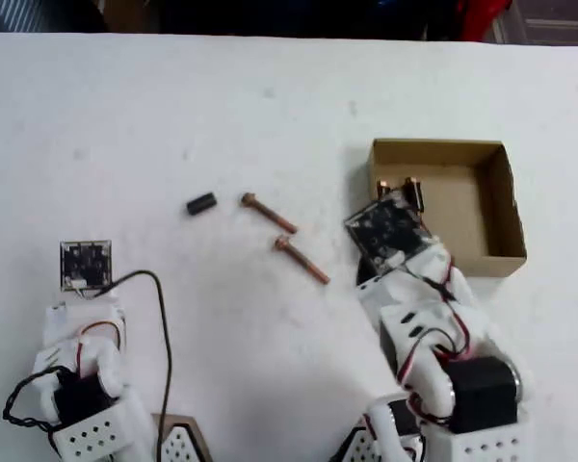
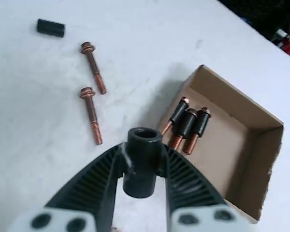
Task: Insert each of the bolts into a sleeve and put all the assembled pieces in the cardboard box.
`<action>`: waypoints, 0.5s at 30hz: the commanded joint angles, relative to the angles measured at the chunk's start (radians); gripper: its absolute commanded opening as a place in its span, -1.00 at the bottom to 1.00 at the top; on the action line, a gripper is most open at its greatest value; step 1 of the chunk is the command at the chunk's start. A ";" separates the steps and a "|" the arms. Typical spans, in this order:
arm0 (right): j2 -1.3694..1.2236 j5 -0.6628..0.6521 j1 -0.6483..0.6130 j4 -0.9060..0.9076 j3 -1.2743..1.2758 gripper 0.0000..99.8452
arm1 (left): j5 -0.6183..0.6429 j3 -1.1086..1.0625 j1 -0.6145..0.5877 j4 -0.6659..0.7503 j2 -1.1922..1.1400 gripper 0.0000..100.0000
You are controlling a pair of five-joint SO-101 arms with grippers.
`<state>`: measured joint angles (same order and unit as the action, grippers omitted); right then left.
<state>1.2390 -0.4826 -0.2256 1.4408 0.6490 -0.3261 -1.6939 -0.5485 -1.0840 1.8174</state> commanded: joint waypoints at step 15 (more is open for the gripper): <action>0.251 -0.003 -0.047 -0.492 0.456 -0.97 | 0.012 0.002 -0.001 0.000 0.008 -0.96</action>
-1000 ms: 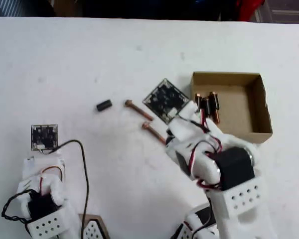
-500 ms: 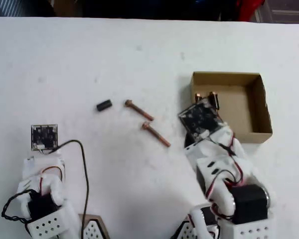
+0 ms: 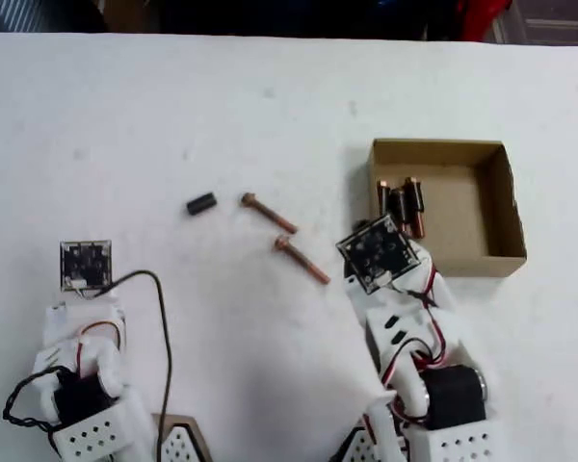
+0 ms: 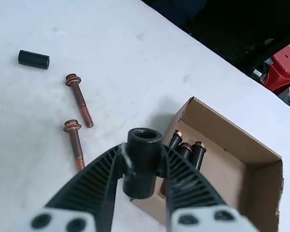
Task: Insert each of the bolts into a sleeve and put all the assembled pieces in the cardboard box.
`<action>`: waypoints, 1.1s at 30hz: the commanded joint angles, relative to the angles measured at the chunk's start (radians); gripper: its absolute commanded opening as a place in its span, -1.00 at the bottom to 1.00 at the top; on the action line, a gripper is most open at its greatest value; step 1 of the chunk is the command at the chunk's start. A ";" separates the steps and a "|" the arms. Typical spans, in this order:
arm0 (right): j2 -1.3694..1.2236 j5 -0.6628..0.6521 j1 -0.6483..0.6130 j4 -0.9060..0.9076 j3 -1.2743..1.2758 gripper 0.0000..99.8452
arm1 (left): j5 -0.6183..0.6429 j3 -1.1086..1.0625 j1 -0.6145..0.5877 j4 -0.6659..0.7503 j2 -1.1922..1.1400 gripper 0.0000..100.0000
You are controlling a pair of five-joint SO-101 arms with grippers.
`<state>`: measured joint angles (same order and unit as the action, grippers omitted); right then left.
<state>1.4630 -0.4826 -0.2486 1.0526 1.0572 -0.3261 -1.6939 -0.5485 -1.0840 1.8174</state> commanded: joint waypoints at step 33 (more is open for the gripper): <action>0.062 0.207 -0.018 -0.449 0.239 -0.97 | 0.012 0.002 -0.001 0.000 0.008 -0.96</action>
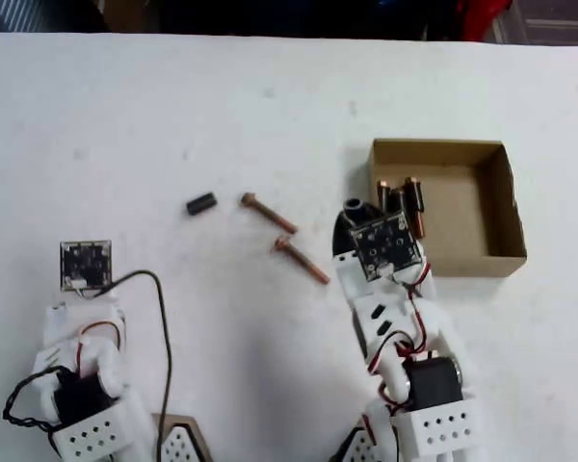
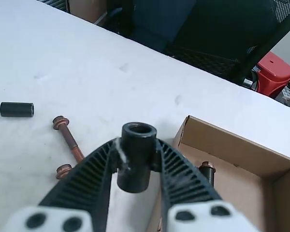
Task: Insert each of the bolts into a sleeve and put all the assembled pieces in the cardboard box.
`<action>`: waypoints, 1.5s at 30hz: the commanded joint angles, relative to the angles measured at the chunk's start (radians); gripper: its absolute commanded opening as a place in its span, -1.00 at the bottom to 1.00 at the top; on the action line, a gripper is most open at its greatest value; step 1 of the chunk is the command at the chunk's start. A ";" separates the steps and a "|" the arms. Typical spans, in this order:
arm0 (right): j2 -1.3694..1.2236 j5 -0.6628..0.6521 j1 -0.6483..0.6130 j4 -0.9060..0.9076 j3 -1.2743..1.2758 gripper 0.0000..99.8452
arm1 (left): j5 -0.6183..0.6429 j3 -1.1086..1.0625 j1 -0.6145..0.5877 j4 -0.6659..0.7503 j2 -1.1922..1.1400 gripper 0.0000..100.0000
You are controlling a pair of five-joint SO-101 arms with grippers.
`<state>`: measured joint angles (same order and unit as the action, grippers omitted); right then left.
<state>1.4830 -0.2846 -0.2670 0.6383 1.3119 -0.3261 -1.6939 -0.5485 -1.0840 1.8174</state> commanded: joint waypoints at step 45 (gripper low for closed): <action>0.317 0.236 0.077 -0.496 0.377 -0.97 | -0.270 0.002 -0.002 0.087 0.010 -0.96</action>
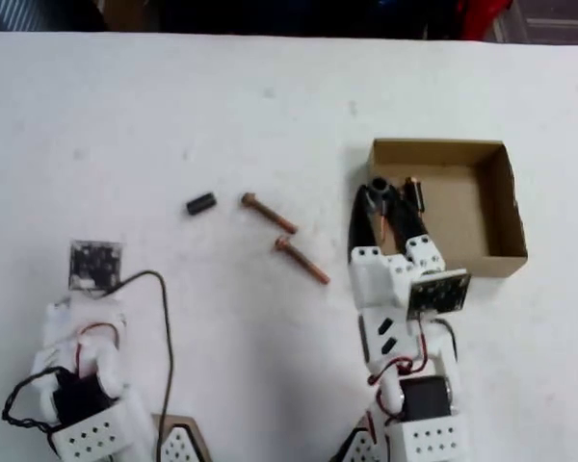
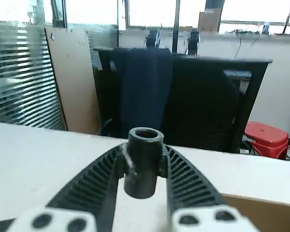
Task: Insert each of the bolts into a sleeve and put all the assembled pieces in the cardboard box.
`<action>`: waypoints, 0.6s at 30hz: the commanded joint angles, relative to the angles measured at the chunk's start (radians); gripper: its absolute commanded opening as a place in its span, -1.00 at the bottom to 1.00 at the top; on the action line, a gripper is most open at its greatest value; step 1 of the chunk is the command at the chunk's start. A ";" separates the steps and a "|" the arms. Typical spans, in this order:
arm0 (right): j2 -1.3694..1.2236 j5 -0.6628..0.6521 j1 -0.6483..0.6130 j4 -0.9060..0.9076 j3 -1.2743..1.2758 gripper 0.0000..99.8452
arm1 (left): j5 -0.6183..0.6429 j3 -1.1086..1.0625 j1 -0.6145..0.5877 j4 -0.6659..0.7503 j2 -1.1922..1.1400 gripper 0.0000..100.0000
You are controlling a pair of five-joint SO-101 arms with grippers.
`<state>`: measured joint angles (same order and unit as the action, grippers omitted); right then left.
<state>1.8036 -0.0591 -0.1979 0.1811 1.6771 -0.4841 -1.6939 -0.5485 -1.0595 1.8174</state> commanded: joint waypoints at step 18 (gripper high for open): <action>-0.005 0.012 0.010 0.062 0.012 -0.97 | -0.157 0.121 0.199 0.054 0.008 -0.96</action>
<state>1.7914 -0.0560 -0.1979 0.2117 1.6817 -0.6483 -1.6586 -0.4289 -0.9966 1.8174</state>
